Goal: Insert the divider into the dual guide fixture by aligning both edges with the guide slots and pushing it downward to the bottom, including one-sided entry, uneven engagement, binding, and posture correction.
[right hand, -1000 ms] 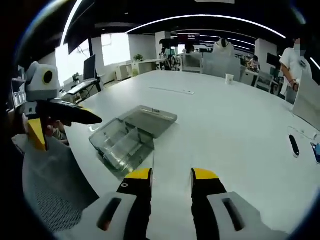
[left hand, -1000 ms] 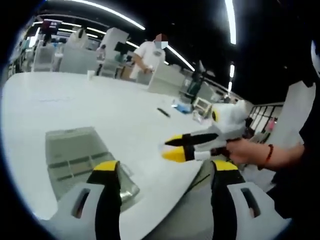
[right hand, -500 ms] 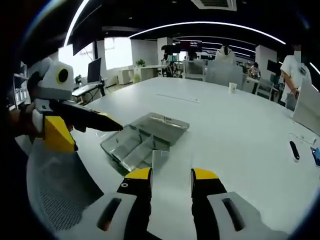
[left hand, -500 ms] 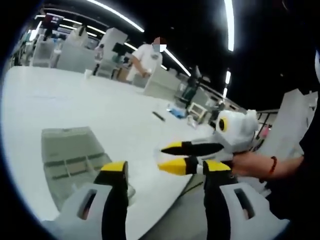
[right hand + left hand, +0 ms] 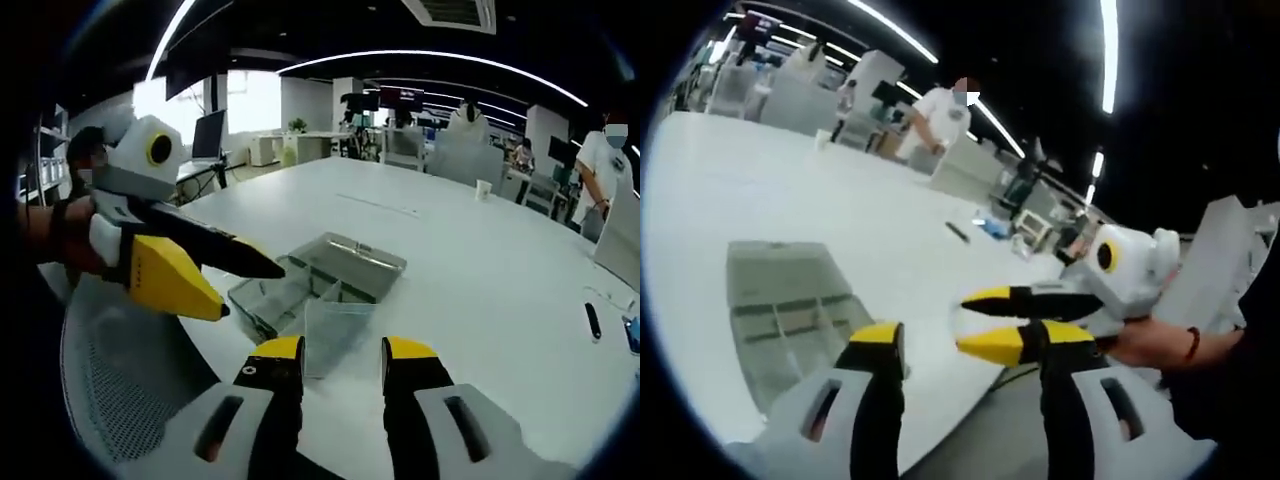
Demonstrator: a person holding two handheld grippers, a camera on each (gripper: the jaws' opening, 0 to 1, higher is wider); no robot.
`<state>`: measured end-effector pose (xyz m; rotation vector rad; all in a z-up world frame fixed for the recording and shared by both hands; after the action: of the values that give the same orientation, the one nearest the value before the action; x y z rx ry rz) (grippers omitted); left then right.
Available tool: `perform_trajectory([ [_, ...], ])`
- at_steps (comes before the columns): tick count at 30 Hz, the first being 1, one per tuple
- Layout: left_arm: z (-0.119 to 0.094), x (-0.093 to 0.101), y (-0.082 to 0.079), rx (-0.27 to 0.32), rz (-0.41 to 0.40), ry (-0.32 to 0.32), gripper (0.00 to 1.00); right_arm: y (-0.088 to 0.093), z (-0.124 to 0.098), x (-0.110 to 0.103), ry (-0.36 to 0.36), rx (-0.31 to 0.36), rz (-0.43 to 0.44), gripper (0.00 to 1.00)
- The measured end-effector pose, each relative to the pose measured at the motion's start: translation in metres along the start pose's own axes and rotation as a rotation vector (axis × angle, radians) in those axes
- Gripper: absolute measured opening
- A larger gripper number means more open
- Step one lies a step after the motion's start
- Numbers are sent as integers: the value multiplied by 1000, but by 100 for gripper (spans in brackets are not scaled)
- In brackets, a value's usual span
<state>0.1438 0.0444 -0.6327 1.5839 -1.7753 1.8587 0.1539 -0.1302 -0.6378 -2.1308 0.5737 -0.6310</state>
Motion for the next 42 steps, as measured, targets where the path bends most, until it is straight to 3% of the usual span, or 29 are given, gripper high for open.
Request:
perform_trajectory([
  [15,4,-13,0,-16,-29,-2,37,-9,-2,-13,14,15,-7,27],
  [28,7,-19,-5,-2,-112,40,13,-17,4,-15,13,40,-21,27],
  [42,6,-20,0,-7,-131,55,0,-20,4,-19,17,56,-33,27],
])
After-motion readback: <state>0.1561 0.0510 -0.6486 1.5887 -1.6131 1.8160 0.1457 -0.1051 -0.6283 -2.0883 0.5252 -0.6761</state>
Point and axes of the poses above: the point that each gripper's makers call its tool centre point, and the gripper's own axes: z roughly forward along the fingers, x roughly to its right, y roughly out of its underside, the point moved 10 cm from there along -z, roughly backward along the fingers, and after that the axes turned 14 degrees about -z, right-handed, at the moved point
